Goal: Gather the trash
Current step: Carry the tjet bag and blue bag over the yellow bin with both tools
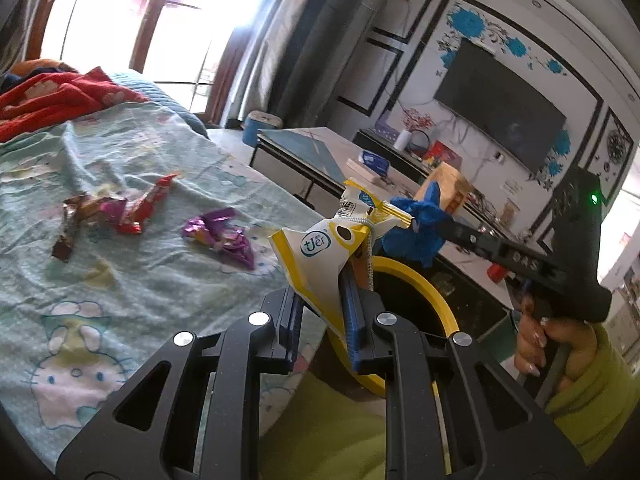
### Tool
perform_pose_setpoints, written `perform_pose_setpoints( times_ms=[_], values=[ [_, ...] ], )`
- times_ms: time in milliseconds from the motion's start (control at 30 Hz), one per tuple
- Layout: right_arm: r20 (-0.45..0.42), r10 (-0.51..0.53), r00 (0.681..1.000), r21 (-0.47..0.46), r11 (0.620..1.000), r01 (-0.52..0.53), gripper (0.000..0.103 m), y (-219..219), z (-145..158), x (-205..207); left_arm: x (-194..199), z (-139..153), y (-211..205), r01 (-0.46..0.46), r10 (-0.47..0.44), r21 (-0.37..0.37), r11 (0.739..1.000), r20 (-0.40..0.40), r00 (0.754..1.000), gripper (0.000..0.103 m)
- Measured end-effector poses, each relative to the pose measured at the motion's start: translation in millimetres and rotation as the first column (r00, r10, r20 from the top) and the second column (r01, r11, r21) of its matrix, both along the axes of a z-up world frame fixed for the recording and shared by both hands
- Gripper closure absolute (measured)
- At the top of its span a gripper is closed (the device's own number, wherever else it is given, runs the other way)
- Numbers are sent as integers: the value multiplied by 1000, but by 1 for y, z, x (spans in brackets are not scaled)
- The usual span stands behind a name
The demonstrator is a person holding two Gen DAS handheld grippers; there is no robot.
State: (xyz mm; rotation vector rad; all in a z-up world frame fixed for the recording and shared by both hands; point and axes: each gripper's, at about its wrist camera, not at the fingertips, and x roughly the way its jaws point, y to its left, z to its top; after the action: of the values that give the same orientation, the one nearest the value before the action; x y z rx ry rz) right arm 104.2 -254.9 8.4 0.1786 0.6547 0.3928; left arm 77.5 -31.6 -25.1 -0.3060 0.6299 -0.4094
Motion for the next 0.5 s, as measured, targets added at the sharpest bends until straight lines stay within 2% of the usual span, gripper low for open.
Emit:
perform_pose_setpoints(
  times_ms=[500],
  values=[
    [-6,-120,993,42,992,120,100,-50,-2,3,-5,-9,-57,97,-97,80,992,-4,995,91]
  ],
)
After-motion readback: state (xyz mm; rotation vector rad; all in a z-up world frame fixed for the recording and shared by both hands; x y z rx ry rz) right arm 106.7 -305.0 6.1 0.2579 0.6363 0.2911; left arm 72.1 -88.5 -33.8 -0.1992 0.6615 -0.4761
